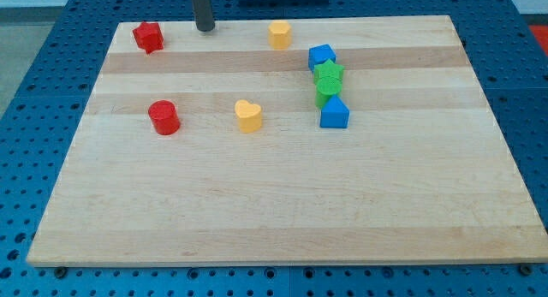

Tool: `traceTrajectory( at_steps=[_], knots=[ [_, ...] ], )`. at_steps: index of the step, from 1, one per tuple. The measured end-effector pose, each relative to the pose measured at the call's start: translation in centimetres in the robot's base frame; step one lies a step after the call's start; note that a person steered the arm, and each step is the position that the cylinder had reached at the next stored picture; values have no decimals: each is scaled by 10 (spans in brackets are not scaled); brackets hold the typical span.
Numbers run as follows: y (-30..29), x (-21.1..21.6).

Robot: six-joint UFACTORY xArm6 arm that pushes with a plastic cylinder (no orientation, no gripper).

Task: Move the red star to the red circle

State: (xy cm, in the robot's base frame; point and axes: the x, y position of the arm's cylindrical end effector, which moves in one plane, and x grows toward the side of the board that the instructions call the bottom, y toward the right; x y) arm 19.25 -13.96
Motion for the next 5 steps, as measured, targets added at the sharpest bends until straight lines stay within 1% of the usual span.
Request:
traceTrajectory(
  at_steps=[1, 2, 5],
  knots=[
    [-4, 1],
    [-23, -1],
    [-100, -1]
  ],
)
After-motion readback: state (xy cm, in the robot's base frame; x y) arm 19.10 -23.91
